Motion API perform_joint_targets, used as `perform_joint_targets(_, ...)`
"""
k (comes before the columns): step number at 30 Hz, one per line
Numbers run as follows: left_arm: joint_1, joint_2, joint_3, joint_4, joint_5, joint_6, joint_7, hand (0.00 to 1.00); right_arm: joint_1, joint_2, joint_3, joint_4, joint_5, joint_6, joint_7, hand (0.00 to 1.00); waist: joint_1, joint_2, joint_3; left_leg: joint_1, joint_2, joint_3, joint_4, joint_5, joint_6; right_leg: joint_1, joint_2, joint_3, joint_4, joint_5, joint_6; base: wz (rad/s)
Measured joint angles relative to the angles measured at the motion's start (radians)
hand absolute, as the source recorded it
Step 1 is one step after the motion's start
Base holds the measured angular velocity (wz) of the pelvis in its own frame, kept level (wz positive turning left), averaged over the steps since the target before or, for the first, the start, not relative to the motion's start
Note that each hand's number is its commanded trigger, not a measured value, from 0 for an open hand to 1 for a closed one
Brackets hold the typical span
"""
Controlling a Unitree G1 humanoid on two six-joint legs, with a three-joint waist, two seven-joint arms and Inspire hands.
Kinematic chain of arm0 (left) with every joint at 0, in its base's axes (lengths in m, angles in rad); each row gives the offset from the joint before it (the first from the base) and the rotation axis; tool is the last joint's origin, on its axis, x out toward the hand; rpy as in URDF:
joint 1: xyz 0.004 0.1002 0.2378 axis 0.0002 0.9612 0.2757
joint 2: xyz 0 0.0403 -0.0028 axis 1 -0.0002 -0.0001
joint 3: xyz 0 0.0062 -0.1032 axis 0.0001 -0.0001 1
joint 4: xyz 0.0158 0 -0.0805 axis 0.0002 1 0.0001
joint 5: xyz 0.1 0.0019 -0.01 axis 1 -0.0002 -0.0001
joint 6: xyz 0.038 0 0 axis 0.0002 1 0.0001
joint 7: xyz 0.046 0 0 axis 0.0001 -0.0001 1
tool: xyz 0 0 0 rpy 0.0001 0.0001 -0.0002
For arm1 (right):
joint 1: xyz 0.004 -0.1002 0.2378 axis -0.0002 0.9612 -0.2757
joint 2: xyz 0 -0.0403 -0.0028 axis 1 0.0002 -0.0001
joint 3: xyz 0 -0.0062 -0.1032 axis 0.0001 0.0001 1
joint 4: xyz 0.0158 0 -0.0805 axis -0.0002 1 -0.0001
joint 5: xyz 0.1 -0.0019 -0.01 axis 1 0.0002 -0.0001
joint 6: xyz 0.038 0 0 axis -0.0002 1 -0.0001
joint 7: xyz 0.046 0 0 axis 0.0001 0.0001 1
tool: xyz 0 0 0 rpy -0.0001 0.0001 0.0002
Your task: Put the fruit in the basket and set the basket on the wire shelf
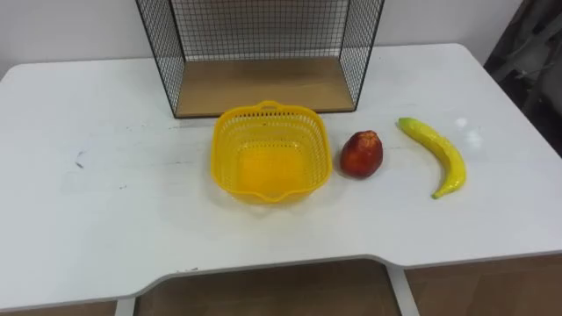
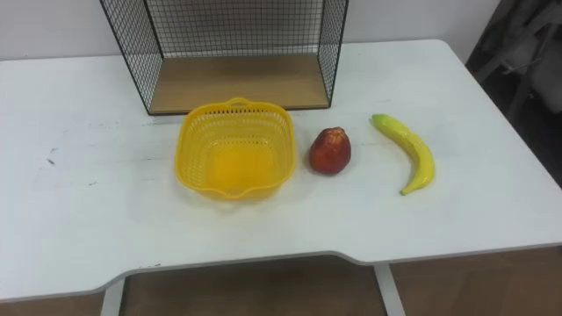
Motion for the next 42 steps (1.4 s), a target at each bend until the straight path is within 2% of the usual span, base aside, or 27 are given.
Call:
perform_joint_targets(12,-0.005,0.000,-0.002,-0.001,0.001,-0.001,0.004,0.00,0.000,-0.002,-0.001,0.006,0.027,-0.001,-0.032,0.00,-0.003,0.013,-0.0005,0.003,0.000,0.001,-0.004,0.000,0.000,0.000,0.000,0.003,0.001,0.000,0.000,0.00)
perform_joint_targets(20,-0.010,-0.001,0.024,0.000,0.000,-0.002,0.032,0.00,-0.001,-0.003,-0.012,0.048,0.168,-0.010,-0.066,0.00,-0.001,0.013,-0.0007,0.004,-0.001,0.001,-0.012,0.000,0.000,-0.002,0.000,0.004,-0.004,0.000,0.000,0.00)
perform_joint_targets(24,-0.007,-0.001,0.045,-0.001,-0.001,-0.003,0.053,0.00,0.000,0.005,-0.064,0.043,0.346,-0.017,-0.099,0.00,-0.004,0.004,-0.0007,0.005,-0.001,0.003,-0.015,0.000,0.000,-0.003,0.000,0.008,0.001,0.000,0.000,-0.01)
perform_joint_targets(28,-0.005,-0.005,0.093,0.000,-0.002,-0.035,0.064,0.00,-0.008,0.004,-0.152,0.043,0.556,-0.058,-0.115,0.00,-0.007,-0.002,-0.0013,0.003,-0.001,0.007,-0.019,0.000,0.000,-0.011,0.001,0.013,-0.001,0.000,0.000,-0.04)
perform_joint_targets(31,0.006,-0.004,0.119,0.003,-0.037,-0.061,0.089,0.00,-0.020,0.001,-0.235,0.032,0.695,-0.071,-0.148,0.00,-0.008,-0.009,-0.0033,0.004,-0.001,0.013,-0.020,0.000,0.000,-0.014,0.000,0.016,0.004,0.000,0.000,-0.05)
perform_joint_targets(33,0.012,-0.004,0.139,0.003,-0.046,-0.064,0.099,0.00,-0.025,-0.001,-0.268,0.002,0.756,-0.076,-0.179,0.00,-0.009,-0.013,-0.0039,0.004,-0.001,0.016,-0.020,0.000,0.000,-0.016,-0.002,0.017,0.007,0.000,0.000,-0.02)
perform_joint_targets(37,0.024,-0.002,0.151,-0.001,-0.106,-0.069,0.118,0.00,-0.042,-0.008,-0.325,-0.075,0.806,-0.094,-0.260,0.00,-0.023,-0.017,-0.0041,0.003,-0.001,0.016,-0.017,0.000,0.000,-0.016,-0.001,0.018,0.006,0.000,0.000,0.00)
perform_joint_targets(42,0.033,-0.001,0.151,-0.001,-0.107,-0.087,0.132,0.00,-0.048,-0.006,-0.395,-0.279,0.824,-0.124,-0.408,0.00,-0.034,-0.019,-0.0036,0.005,-0.002,0.017,-0.020,0.000,0.000,-0.018,-0.002,0.018,0.009,0.000,0.001,0.00)
